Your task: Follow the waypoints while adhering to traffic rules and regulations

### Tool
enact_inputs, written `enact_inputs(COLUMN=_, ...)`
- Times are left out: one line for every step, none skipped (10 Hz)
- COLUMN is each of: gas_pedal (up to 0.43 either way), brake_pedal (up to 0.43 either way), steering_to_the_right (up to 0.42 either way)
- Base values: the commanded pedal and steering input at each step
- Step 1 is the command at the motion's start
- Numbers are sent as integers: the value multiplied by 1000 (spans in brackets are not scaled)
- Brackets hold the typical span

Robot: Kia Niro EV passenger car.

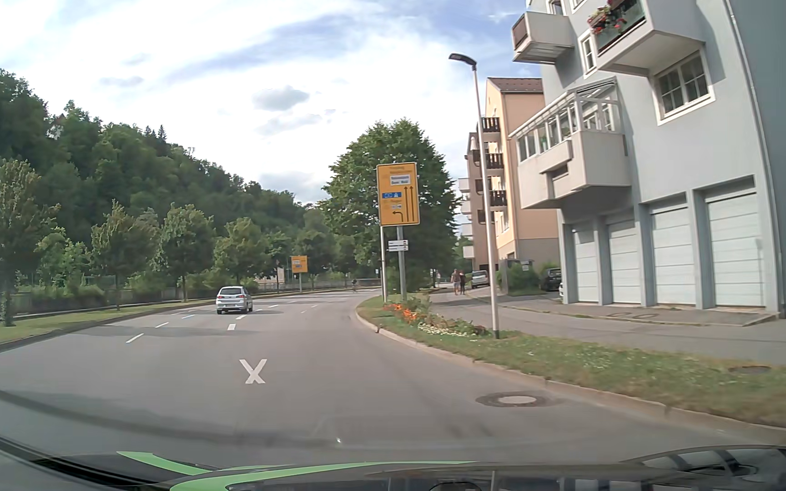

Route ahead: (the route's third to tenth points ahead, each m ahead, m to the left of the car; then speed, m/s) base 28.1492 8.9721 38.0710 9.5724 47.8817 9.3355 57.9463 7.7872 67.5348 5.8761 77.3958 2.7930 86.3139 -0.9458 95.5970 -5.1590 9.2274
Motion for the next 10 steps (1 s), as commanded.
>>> enact_inputs(gas_pedal=248, brake_pedal=0, steering_to_the_right=-144)
enact_inputs(gas_pedal=268, brake_pedal=0, steering_to_the_right=-123)
enact_inputs(gas_pedal=280, brake_pedal=0, steering_to_the_right=-103)
enact_inputs(gas_pedal=299, brake_pedal=0, steering_to_the_right=-84)
enact_inputs(gas_pedal=319, brake_pedal=0, steering_to_the_right=-71)
enact_inputs(gas_pedal=319, brake_pedal=0, steering_to_the_right=-60)
enact_inputs(gas_pedal=319, brake_pedal=0, steering_to_the_right=-46)
enact_inputs(gas_pedal=319, brake_pedal=0, steering_to_the_right=-35)
enact_inputs(gas_pedal=319, brake_pedal=0, steering_to_the_right=-32)
enact_inputs(gas_pedal=319, brake_pedal=0, steering_to_the_right=-32)
